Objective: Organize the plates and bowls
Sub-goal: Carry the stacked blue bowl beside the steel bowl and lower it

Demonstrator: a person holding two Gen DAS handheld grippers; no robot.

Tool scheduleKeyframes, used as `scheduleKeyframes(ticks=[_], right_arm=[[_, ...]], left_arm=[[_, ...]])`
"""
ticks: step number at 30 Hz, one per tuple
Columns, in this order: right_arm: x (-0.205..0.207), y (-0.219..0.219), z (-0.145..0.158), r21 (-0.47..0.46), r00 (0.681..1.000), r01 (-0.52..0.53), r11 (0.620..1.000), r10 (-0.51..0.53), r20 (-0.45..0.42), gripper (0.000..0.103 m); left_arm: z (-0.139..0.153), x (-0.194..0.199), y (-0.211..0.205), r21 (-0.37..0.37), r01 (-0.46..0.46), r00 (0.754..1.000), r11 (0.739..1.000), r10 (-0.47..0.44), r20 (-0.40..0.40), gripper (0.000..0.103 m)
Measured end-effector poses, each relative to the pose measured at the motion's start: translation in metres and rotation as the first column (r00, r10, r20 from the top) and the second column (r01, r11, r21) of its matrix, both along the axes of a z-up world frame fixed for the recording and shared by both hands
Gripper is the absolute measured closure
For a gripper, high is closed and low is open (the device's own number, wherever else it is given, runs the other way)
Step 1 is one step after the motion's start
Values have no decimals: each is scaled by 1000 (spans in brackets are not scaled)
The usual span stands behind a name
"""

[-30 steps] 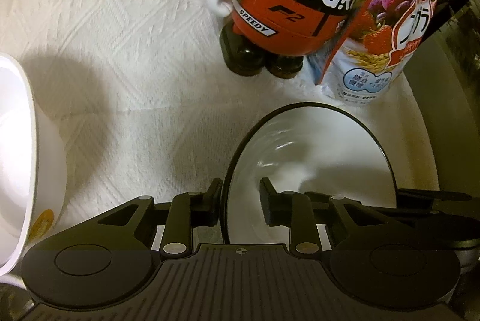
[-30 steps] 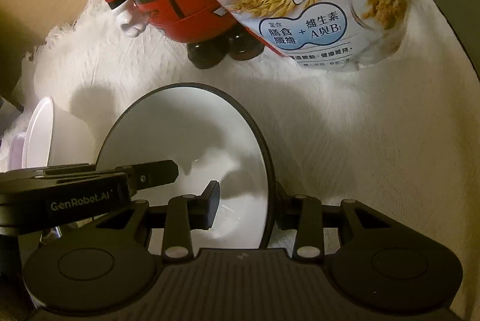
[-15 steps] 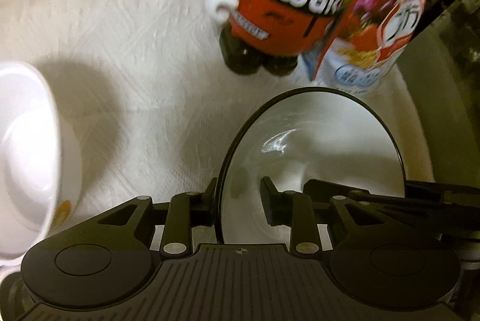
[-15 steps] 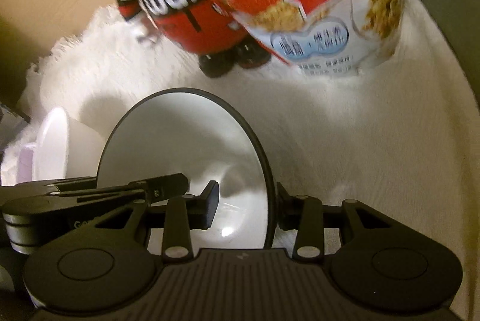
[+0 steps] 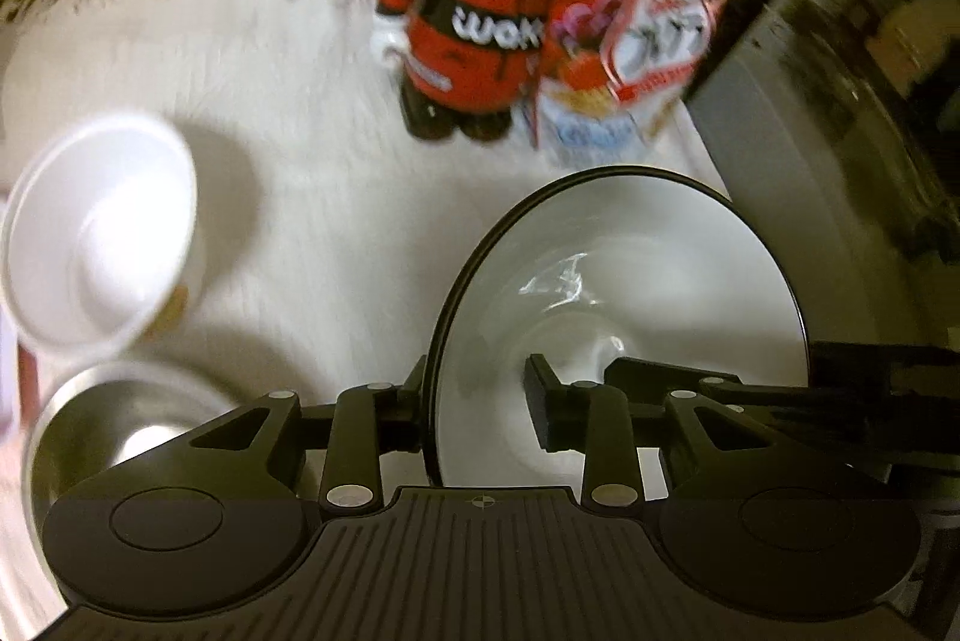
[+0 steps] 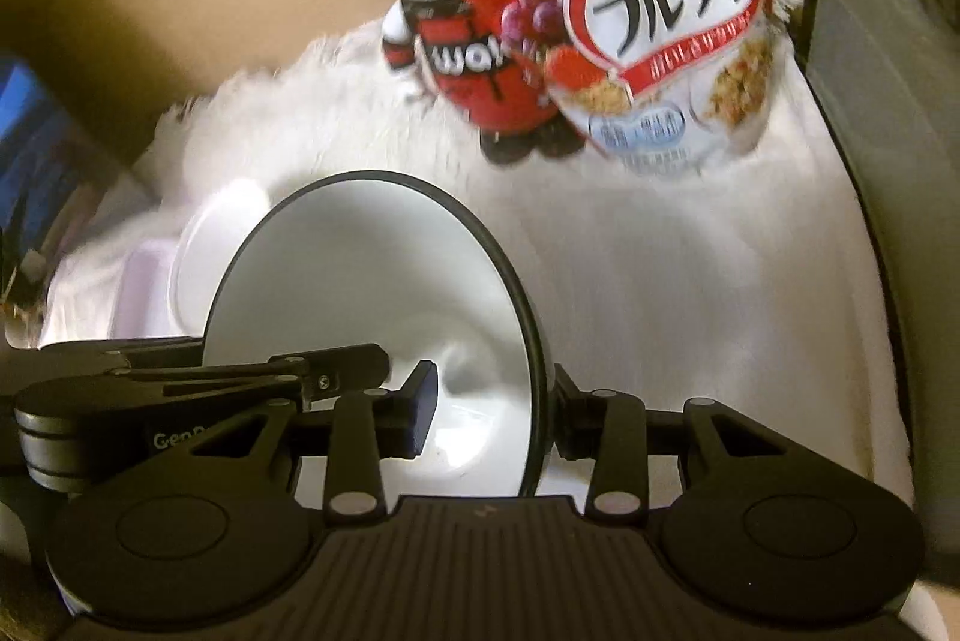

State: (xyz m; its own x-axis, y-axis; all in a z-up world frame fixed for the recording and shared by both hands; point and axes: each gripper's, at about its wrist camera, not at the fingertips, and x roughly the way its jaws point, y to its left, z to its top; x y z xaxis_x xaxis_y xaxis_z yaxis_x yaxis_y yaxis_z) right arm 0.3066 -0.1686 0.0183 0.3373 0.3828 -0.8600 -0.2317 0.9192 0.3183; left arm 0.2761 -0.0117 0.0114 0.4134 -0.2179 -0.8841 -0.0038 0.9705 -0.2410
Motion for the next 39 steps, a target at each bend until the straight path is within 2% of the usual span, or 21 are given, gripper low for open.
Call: scheduleKeyframes(ticks=[6,13,20,25,34,37,39], right_arm=[[-45,-8,-6,-23,999,-40,999,40,-25,63],[-70,-17,-48,-24,991,-28,999,24,-131,63],[-72,-14,-59,-49,996,-20,999,16,-88,63],[-71,-11,-59,-79,998,-38,996,34,-44,63],[-67,-15,-58,-59,999,-25,998,23,-46,64],[-66,-16,-54,-56,999,-19,998,18,-26,63],[-64,-17,-48,-64,1000,-16,998,16,-5,62]], left_arm=[[-10,-43,-15,2,27,999,1000,-27,-27,69],[-41,-71,-27,36,74,994,997,-71,-88,72],[-44,-73,-25,48,92,994,995,-89,-67,74],[-45,-73,-21,20,81,995,996,-80,-59,76],[-34,-75,-10,3,53,998,999,-53,-18,77],[-26,-77,-8,46,52,998,998,-53,19,77],[-20,-78,-8,47,63,997,997,-65,41,77]])
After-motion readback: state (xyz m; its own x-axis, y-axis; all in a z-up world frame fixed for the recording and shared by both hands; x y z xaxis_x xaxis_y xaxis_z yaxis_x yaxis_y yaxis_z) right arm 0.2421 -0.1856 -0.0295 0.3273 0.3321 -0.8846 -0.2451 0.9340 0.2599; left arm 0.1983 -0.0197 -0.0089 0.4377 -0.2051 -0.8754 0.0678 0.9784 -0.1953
